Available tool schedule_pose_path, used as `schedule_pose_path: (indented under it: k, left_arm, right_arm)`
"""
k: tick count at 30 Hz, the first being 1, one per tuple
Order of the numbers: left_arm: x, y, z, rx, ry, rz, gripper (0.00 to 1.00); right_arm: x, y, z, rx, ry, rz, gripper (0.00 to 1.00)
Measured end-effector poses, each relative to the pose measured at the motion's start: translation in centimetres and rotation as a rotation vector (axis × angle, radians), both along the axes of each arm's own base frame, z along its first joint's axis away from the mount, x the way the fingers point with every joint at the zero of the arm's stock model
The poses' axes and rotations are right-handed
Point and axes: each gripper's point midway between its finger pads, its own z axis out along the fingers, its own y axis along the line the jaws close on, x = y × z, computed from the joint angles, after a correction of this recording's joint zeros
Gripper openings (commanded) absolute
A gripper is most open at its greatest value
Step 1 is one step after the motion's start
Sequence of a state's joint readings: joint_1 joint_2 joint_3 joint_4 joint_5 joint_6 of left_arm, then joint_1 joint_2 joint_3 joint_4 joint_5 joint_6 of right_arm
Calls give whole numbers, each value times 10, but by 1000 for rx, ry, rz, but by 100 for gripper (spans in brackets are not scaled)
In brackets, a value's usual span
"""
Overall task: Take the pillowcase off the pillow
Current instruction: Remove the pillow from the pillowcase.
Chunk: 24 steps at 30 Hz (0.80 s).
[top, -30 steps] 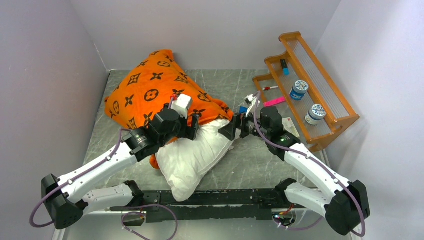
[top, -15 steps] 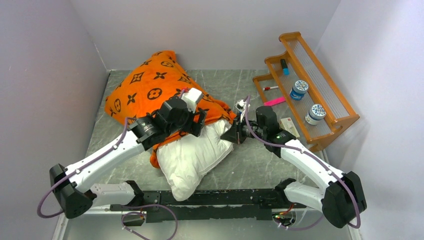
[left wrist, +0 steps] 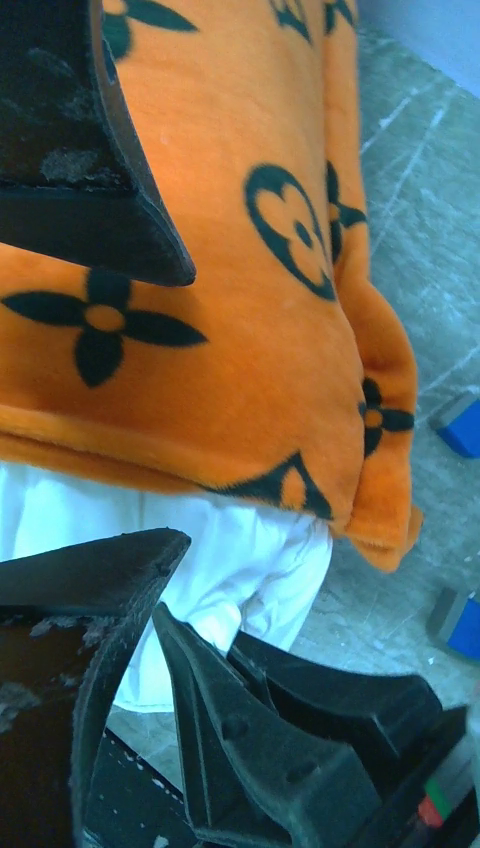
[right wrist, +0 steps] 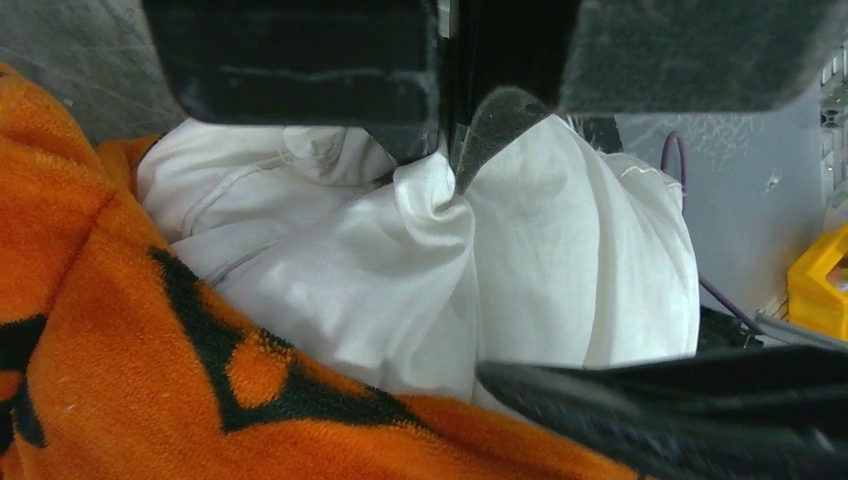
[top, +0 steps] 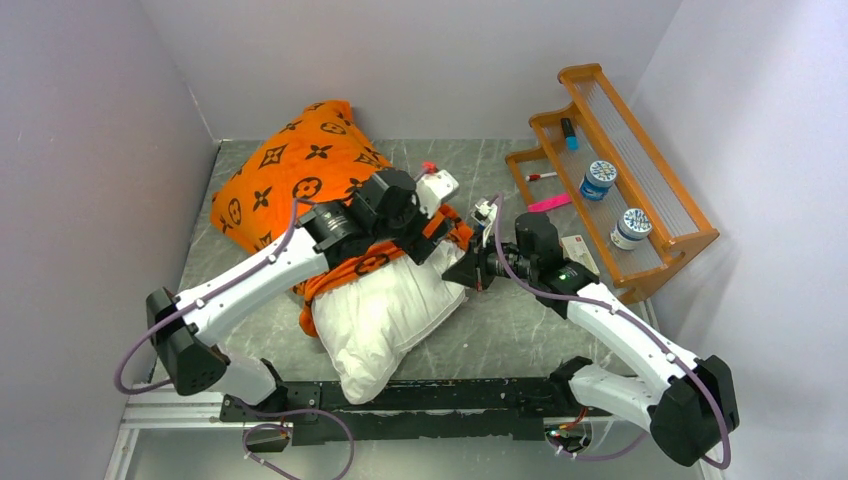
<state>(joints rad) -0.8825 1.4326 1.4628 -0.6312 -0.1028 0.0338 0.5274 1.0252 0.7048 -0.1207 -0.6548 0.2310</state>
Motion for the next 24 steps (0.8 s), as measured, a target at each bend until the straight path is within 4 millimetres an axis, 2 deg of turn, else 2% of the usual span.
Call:
schedule_pose_path:
  k: [6, 9, 12, 19, 24]
  left_arm:
    - [2, -21, -19, 94, 3, -101, 92]
    - [13, -28, -28, 133, 0, -80, 87]
    - [24, -26, -31, 161, -18, -32, 76]
    - [43, -14, -25, 218, -86, 85, 61]
    - [51, -10, -32, 261, -100, 126, 43]
  right_arm:
    - [-2, 1, 0, -3, -2, 8, 0]
    - [-2, 1, 0, -10, -10, 10, 0]
    - [-1, 0, 0, -14, -19, 12, 0]
    - [-5, -5, 7, -26, -62, 6, 0]
    - [-4, -12, 13, -43, -103, -24, 0]
